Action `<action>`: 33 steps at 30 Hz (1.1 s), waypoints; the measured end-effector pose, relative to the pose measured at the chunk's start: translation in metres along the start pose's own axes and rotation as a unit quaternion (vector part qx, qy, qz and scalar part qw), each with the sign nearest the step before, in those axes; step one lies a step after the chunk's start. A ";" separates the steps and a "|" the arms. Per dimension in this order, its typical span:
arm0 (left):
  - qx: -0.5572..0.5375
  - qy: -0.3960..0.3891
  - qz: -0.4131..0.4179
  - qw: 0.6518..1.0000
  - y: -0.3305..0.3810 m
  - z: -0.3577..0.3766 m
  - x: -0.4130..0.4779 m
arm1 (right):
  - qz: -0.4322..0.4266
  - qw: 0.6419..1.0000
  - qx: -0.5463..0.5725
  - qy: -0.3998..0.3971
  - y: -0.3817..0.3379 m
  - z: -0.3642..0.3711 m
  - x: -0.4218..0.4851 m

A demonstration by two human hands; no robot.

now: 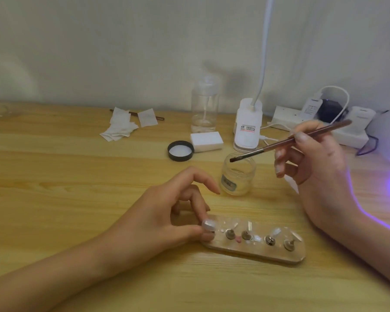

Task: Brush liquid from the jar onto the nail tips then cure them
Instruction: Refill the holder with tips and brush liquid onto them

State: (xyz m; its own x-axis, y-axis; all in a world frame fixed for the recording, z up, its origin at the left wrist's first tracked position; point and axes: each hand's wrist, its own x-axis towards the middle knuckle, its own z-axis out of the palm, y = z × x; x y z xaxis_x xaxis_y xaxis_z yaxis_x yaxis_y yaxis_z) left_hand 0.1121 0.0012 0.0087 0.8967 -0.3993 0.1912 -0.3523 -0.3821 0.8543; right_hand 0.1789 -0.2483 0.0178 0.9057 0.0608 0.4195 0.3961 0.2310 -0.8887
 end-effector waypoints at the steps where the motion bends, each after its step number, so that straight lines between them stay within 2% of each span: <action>1: 0.009 0.002 0.011 1.000 0.000 0.000 0.000 | -0.012 1.000 -0.009 0.005 0.001 -0.001 0.000; 7: 0.125 0.030 0.098 0.987 0.011 0.002 -0.006 | -0.070 0.994 -0.088 -0.001 0.000 -0.001 0.002; 9: 0.084 0.074 0.116 0.987 0.020 -0.003 -0.002 | -0.078 0.991 -0.106 -0.014 -0.001 -0.001 0.002; 11: -0.004 0.110 0.110 0.988 0.027 -0.011 0.007 | -0.076 0.990 -0.114 -0.022 0.000 -0.001 0.003; 14: -0.130 0.123 0.079 0.981 0.028 -0.025 0.026 | -0.074 0.991 -0.112 -0.028 0.001 0.003 0.003; 16: -0.161 0.126 0.074 0.976 0.025 -0.031 0.039 | -0.073 0.991 -0.108 -0.027 0.001 0.005 0.002; 23: -0.185 0.195 0.074 0.960 -0.005 -0.013 0.067 | -0.092 0.982 -0.145 -0.076 -0.004 0.016 0.004; 29: -0.170 0.205 0.075 0.961 -0.021 -0.013 0.069 | -0.060 0.984 -0.135 -0.100 -0.004 0.023 0.002; 33: -0.166 0.195 0.077 0.964 -0.020 -0.012 0.068 | -0.051 0.986 -0.137 -0.085 -0.008 0.021 0.006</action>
State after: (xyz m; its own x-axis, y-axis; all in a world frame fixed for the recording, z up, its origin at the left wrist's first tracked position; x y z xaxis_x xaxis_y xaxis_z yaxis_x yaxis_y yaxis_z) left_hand 0.1832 -0.0083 0.0098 0.8956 -0.0621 0.4404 -0.4427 -0.0290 0.8962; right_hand 0.1782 -0.2290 0.0319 0.8303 0.2173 0.5132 0.5304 -0.0251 -0.8474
